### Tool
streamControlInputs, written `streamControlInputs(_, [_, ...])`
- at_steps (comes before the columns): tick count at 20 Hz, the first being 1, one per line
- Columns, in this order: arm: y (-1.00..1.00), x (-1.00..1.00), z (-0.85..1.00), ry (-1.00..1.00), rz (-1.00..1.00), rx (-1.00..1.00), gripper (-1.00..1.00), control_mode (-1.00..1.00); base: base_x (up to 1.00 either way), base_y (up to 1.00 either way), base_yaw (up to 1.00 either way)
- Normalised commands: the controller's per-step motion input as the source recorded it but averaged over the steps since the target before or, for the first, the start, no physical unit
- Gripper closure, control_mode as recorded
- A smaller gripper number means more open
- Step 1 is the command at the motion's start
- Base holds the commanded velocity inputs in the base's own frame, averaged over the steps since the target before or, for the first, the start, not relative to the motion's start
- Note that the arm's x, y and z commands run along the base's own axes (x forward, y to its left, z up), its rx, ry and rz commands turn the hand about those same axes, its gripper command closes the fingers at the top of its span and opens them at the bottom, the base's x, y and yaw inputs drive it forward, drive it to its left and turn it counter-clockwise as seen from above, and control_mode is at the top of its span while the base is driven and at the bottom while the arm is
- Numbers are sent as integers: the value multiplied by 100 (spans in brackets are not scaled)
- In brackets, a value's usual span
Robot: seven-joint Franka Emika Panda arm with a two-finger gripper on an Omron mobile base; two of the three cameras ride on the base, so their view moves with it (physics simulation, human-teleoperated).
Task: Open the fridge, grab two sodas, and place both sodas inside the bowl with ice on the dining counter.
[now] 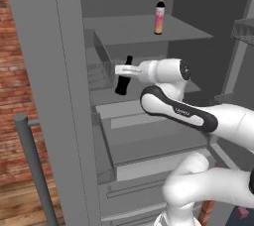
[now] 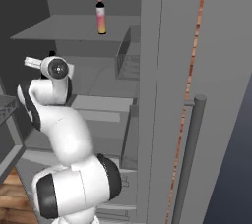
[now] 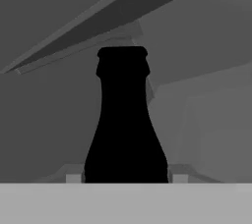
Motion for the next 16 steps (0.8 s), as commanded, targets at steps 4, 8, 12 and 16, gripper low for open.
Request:
streamControlInputs(4, [-19, -69, -4, 8, -7, 3, 100, -100, 0, 0, 0])
streamControlInputs(8, [-12, -80, 3, 0, -7, 0, 100, -100, 0, 0, 0])
streamControlInputs(12, [-31, -54, 20, 0, -3, -1, 100, -100, 0, 0, 0])
streamControlInputs(16, [-25, -29, 25, 5, 0, -11, 100, -100, 0, 0, 0])
